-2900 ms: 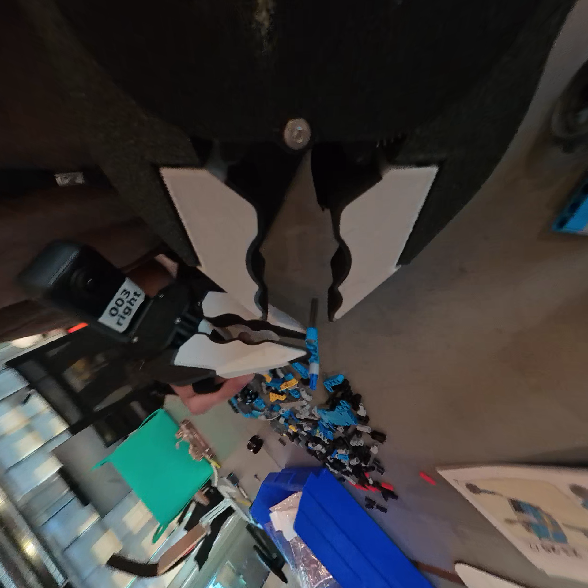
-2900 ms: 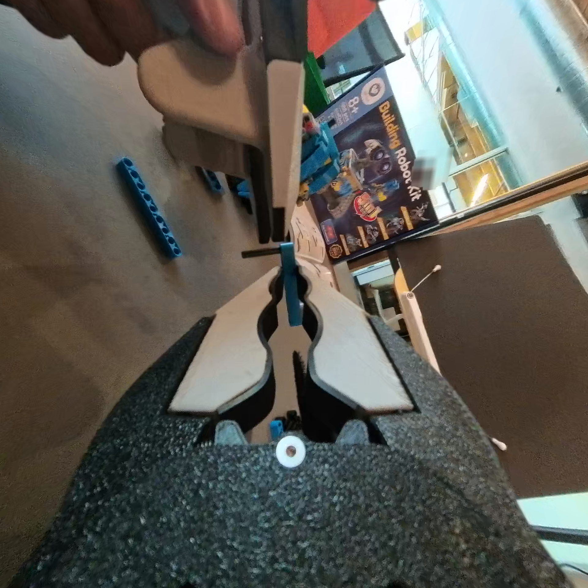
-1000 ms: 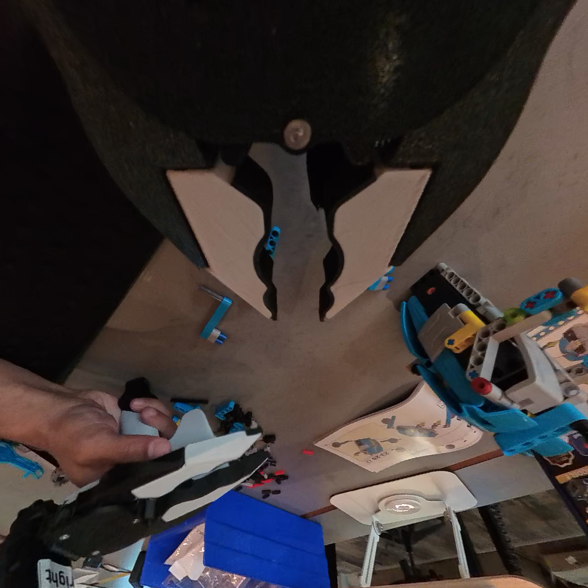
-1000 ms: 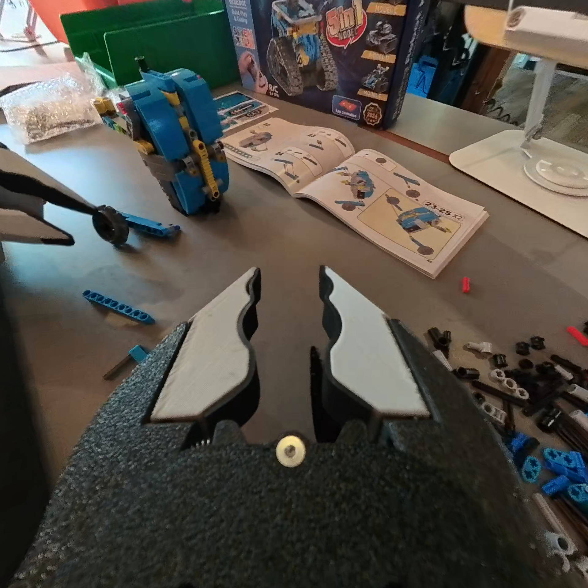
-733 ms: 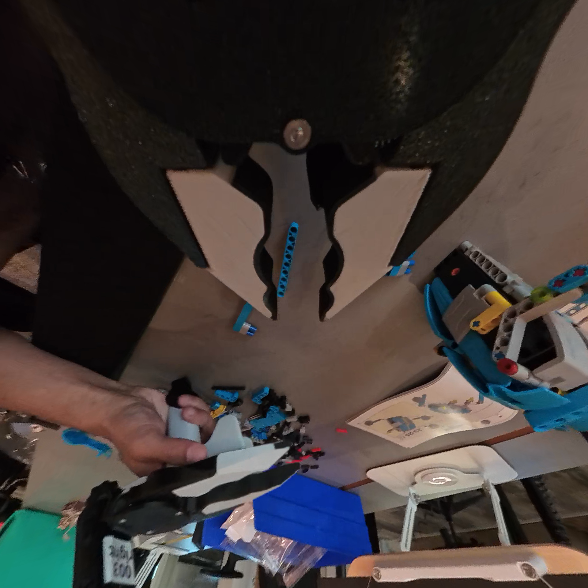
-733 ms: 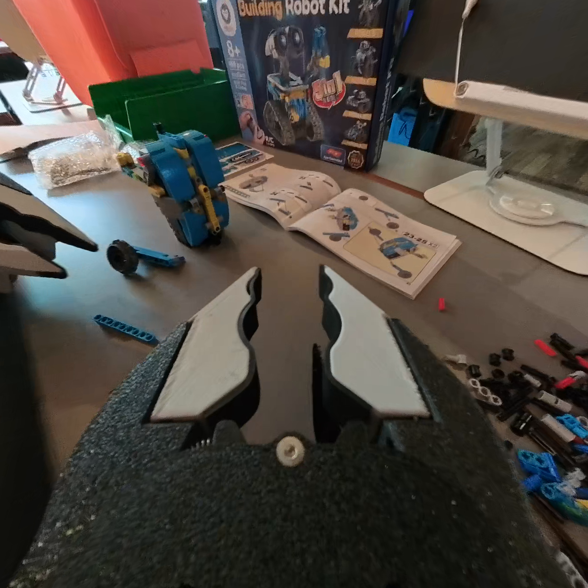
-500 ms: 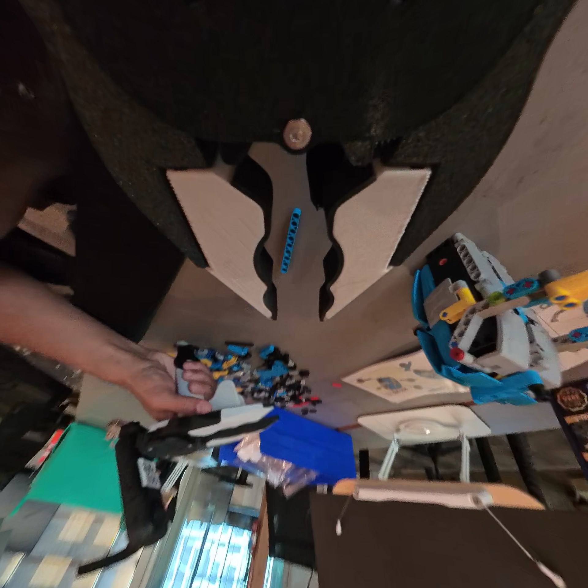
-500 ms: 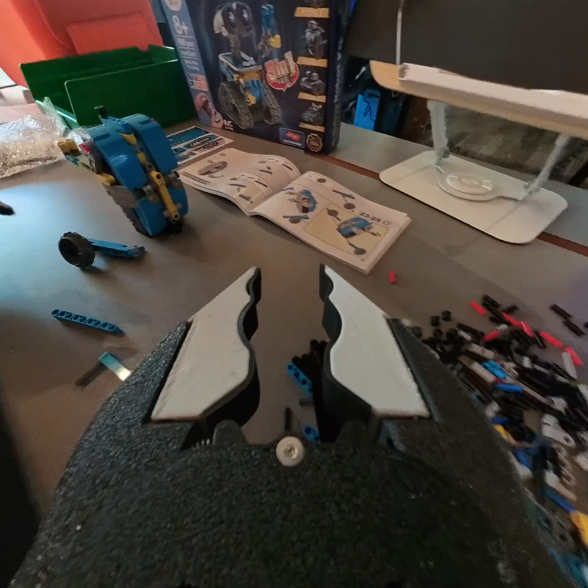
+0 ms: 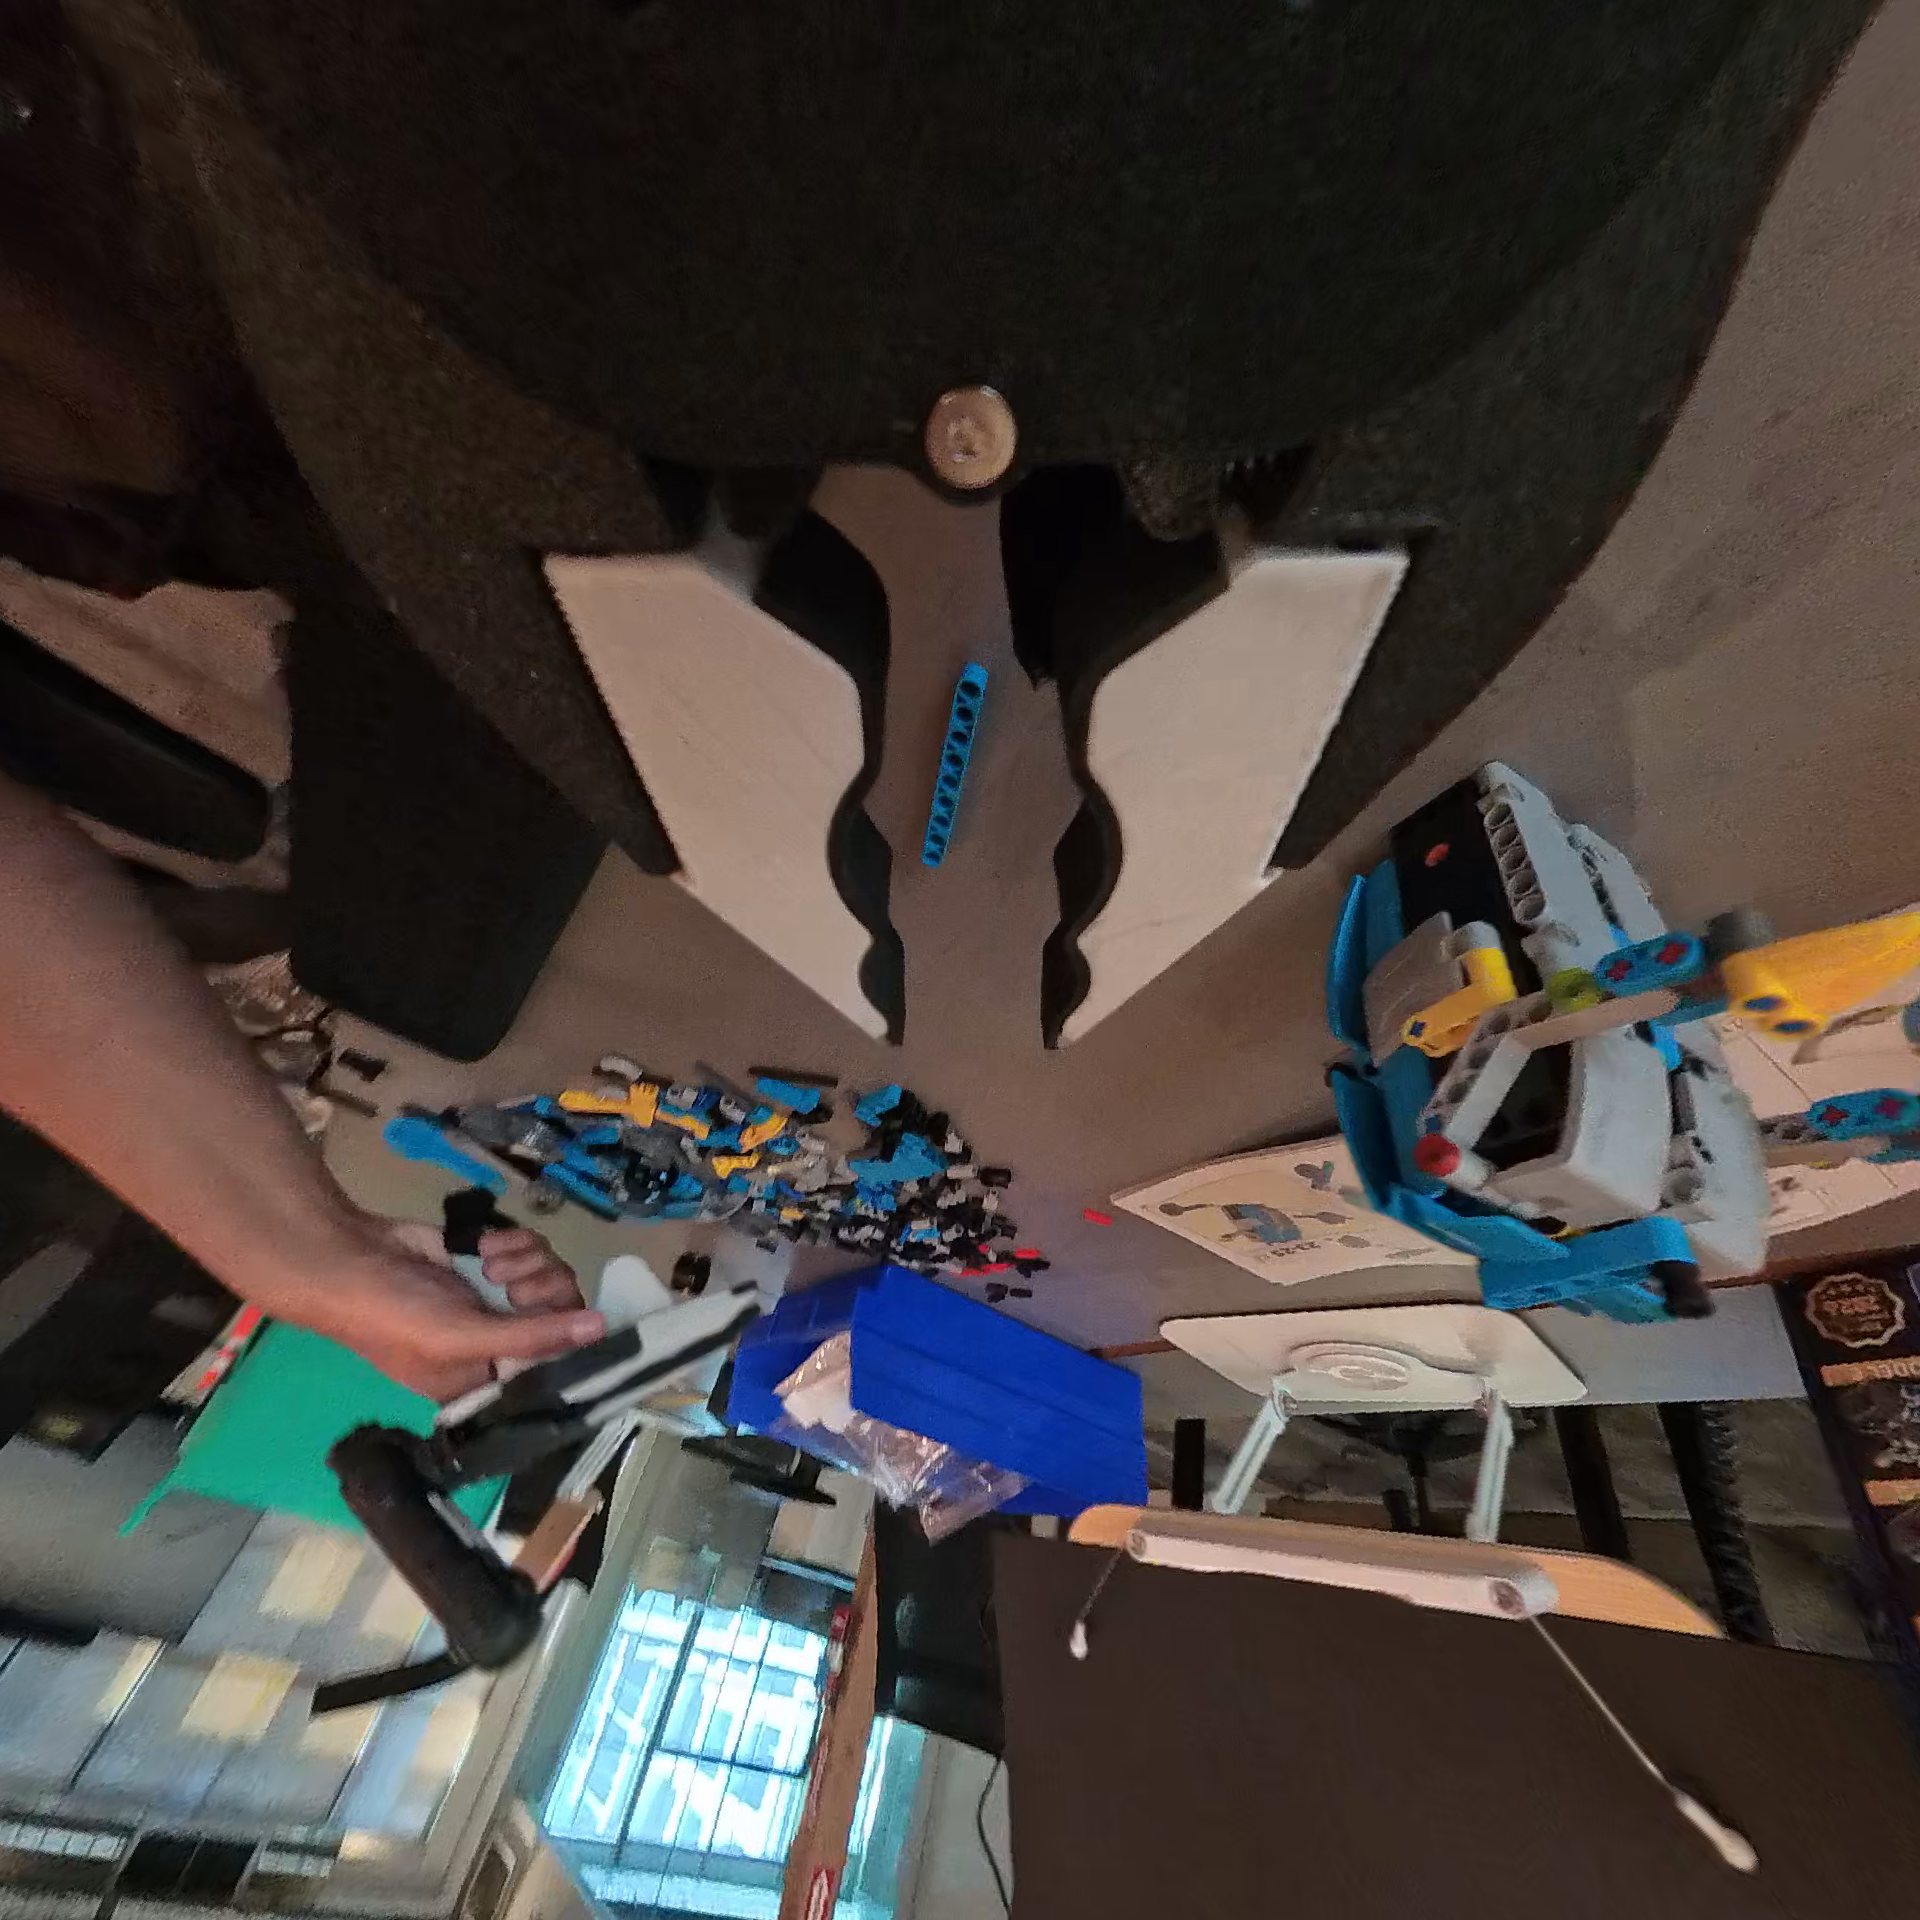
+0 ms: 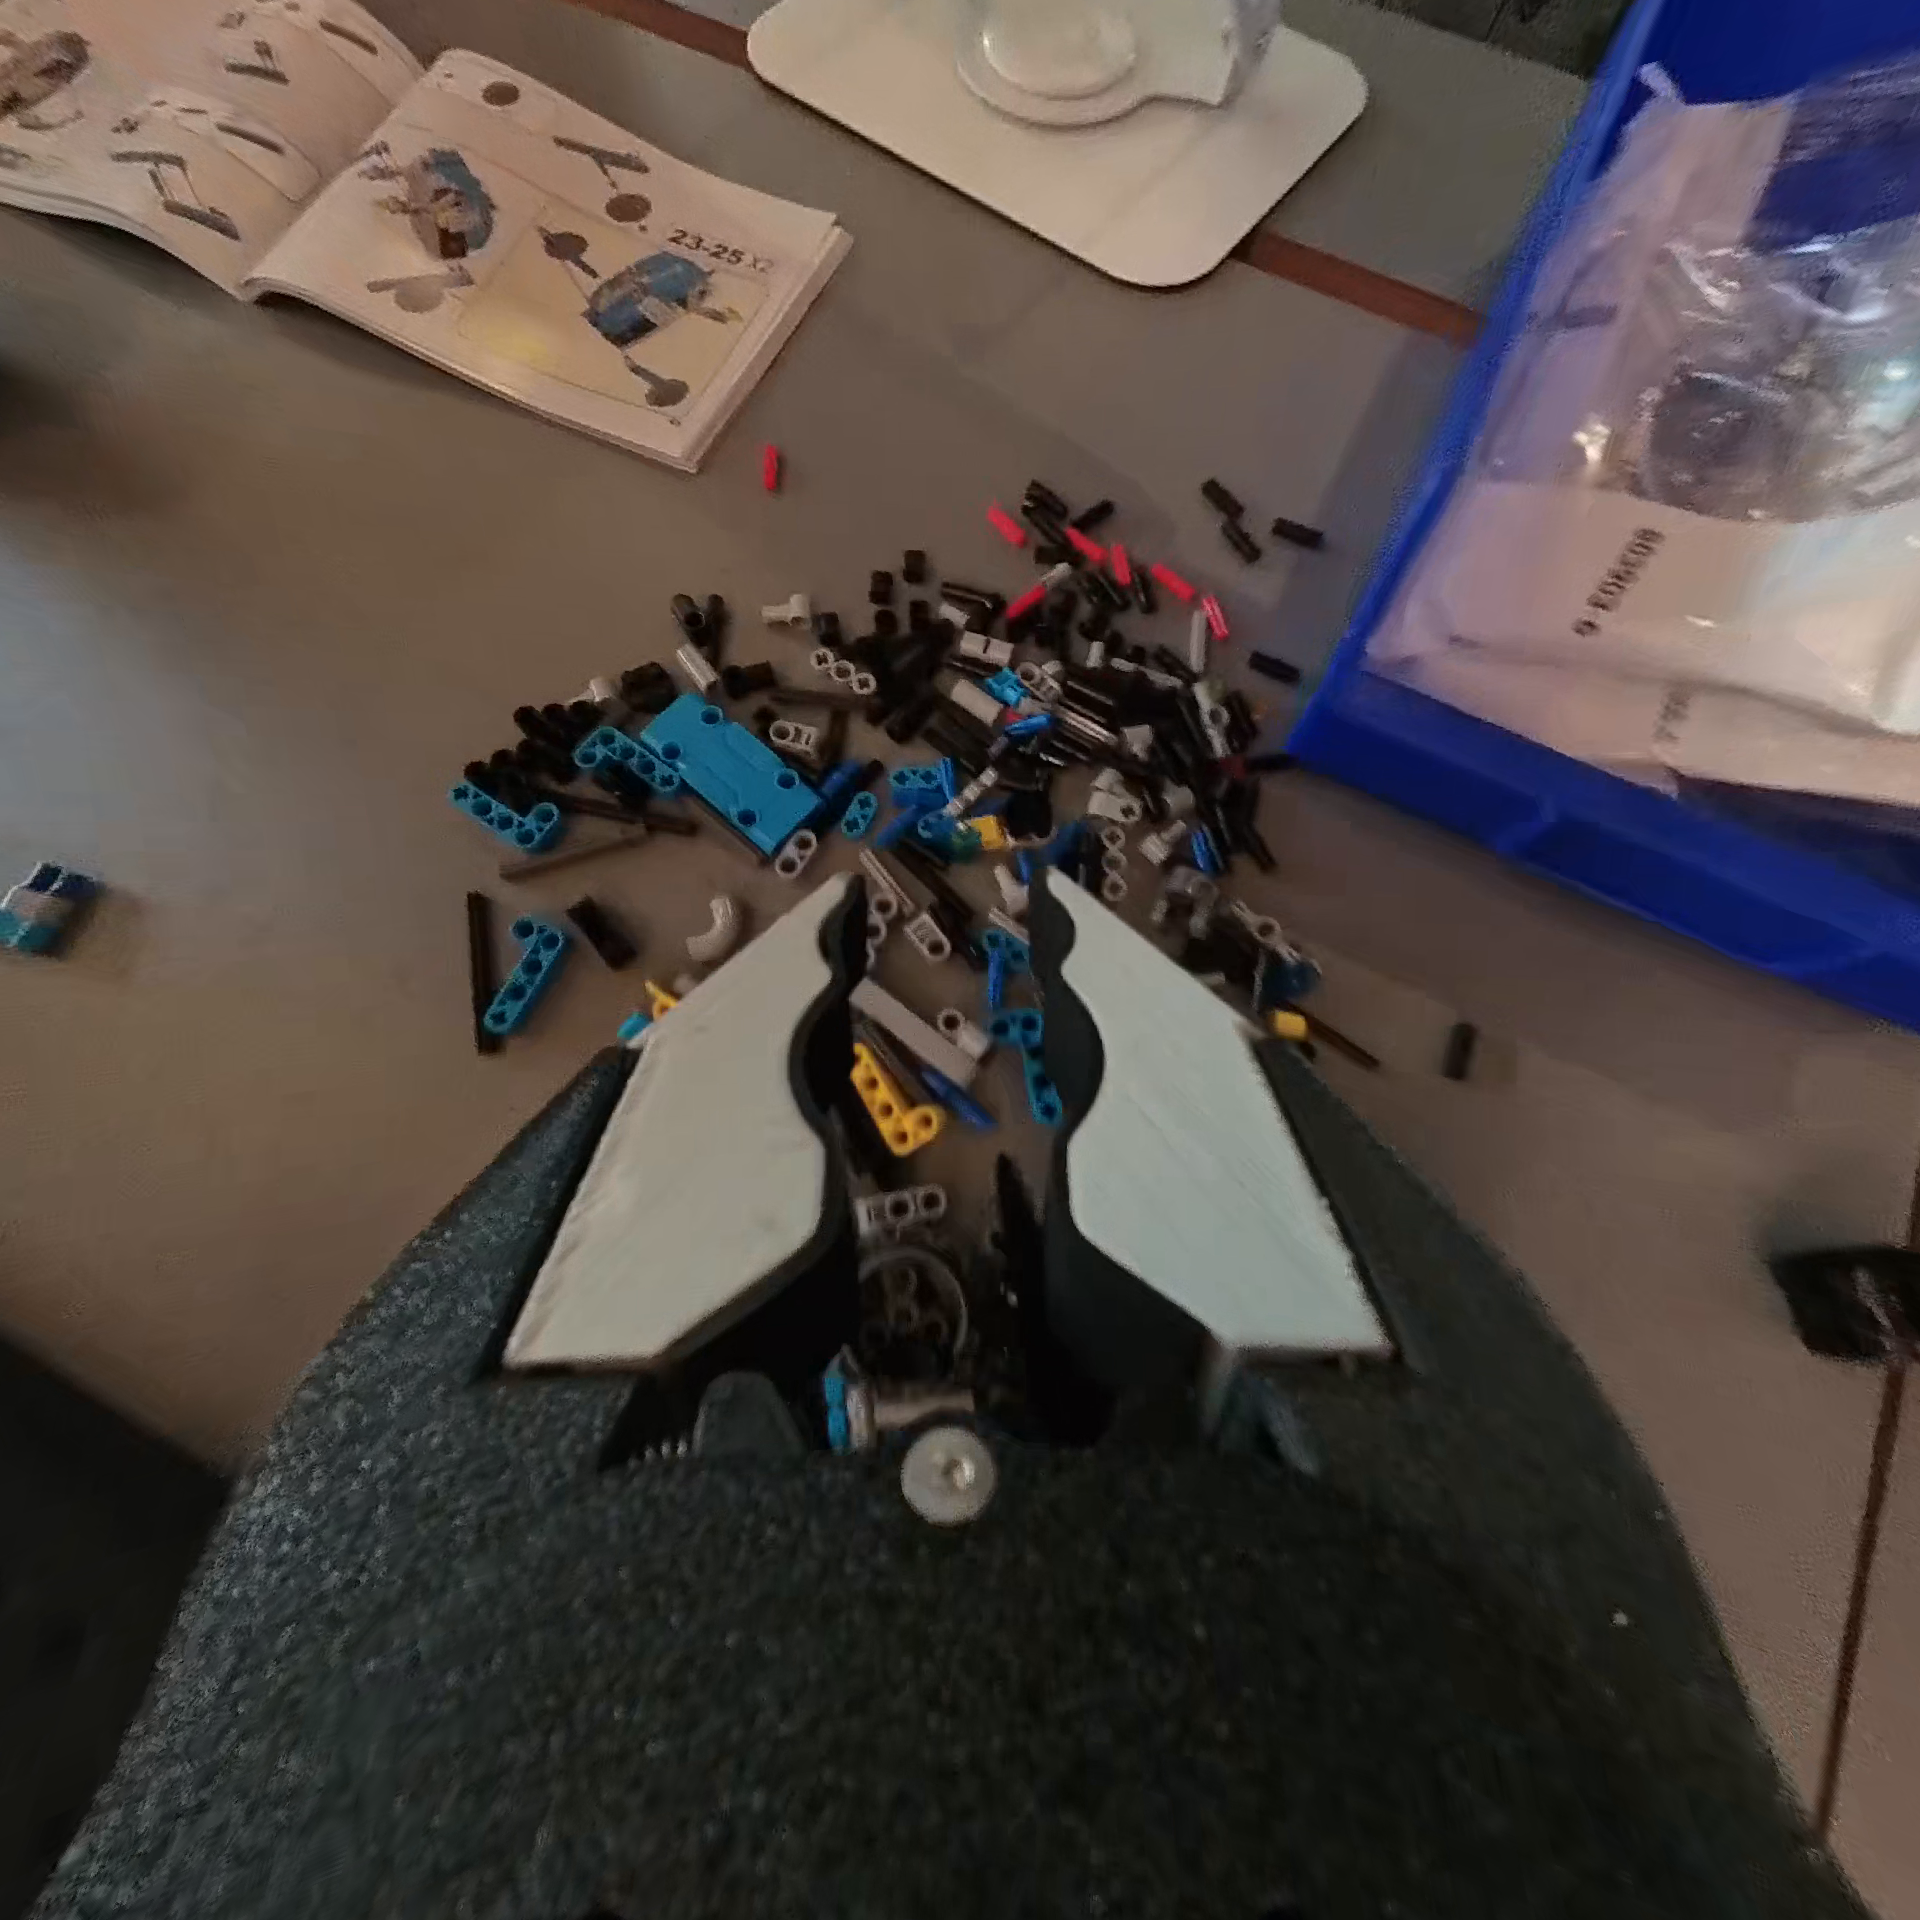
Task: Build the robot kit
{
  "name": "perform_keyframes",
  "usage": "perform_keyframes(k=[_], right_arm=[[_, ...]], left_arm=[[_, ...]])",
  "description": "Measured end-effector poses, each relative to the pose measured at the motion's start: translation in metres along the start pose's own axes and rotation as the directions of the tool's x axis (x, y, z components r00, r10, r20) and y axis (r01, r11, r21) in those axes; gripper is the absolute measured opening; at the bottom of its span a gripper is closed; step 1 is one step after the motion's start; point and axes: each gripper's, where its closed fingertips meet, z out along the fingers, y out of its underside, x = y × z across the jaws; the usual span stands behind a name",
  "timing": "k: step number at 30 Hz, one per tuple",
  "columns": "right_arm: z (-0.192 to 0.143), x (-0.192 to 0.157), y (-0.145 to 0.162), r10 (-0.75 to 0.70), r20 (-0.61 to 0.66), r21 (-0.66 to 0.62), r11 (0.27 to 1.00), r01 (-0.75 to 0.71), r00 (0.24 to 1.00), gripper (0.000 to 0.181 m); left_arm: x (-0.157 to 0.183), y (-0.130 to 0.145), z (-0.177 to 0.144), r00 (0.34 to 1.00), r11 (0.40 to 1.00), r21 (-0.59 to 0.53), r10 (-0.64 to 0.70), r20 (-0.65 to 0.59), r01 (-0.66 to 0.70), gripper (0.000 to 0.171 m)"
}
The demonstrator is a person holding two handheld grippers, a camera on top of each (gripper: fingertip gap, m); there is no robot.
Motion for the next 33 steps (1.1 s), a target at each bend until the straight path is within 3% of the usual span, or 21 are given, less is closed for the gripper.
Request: perform_keyframes(k=[6,10,14,18,20,23,28,33], right_arm=[[0.06,-0.019,-0.026,-0.051,0.125,-0.09,0.994,0.063,0.991,0.03],[0.099,-0.009,-0.055,0.057,0.196,-0.084,0.996,-0.041,0.979,0.027],[0.132,-0.006,-0.062,0.14,0.189,-0.145,0.983,-0.114,0.972,0.027],[0.137,-0.005,-0.048,-0.014,0.098,-0.16,0.987,0.03,0.995,0.019],[0.135,0.004,-0.043,-0.01,0.063,-0.162,0.987,0.02,0.998,0.018],[0.135,0.005,-0.037,0.042,0.119,-0.174,0.985,-0.021,0.992,0.018],[0.14,0.003,-0.031,-0.061,0.108,-0.192,0.978,0.081,0.992,0.018],[0.147,0.005,-0.028,-0.058,0.1,-0.219,0.972,0.079,0.993,0.018]], left_arm=[[0.017,0.01,0.006,0.988,0.986,-0.06,0.152,-0.01,-0.153,0.026],[0.019,0.011,0.007,0.984,0.982,-0.068,0.175,-0.013,-0.176,0.026],[0.017,0.009,0.005,0.989,0.988,-0.052,0.148,-0.017,-0.148,0.026],[0.016,0.004,0.001,0.994,0.994,-0.016,0.104,-0.034,-0.105,0.026],[0.013,0.002,0.0,0.997,0.997,-0.004,0.071,-0.035,-0.072,0.026],[0.009,0.002,0.0,0.999,1.0,-0.01,0.023,-0.049,-0.023,0.026],[0.006,0.0,-0.001,0.998,1.0,0.003,-0.011,-0.059,0.012,0.026],[0.007,0.0,-0.001,0.998,1.0,0.001,-0.011,-0.063,0.011,0.026]])
